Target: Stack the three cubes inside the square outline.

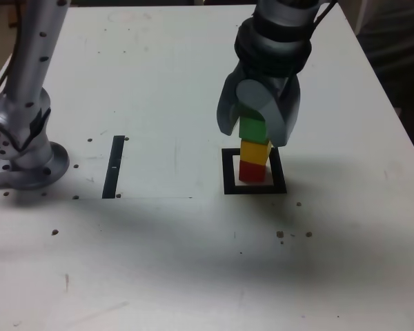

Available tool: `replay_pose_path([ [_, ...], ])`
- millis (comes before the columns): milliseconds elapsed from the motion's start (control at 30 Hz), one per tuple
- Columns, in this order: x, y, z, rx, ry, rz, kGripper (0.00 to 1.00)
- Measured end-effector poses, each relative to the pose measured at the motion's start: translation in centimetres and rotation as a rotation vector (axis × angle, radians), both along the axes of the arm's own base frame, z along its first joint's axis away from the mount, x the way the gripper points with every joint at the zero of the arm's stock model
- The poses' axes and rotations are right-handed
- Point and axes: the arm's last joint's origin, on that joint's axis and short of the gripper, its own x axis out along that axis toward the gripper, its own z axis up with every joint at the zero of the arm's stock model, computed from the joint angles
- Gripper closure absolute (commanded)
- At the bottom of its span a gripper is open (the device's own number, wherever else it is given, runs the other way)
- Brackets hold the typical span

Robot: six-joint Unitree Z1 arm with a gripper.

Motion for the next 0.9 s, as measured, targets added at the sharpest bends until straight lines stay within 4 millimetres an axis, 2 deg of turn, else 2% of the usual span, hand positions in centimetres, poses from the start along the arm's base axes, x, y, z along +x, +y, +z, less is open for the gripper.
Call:
replay_pose_path([
  [133, -0.6, 0.1, 0.6, 0.003, -0.016, 0.000, 0.00],
  [233, -2.0, 0.4, 1.9, 0.013, -0.041, 0.008, 0.00],
  [400, -5.3, 1.1, 4.4, 0.029, -0.094, 0.034, 0.00],
  [533, -8.4, 1.6, 5.3, 0.044, -0.105, 0.078, 0.00],
  [733, -13.5, 2.5, 4.9, 0.072, -0.094, 0.187, 0.00],
  [900, -16.3, 2.8, 3.4, 0.044, -0.102, 0.263, 0.00],
])
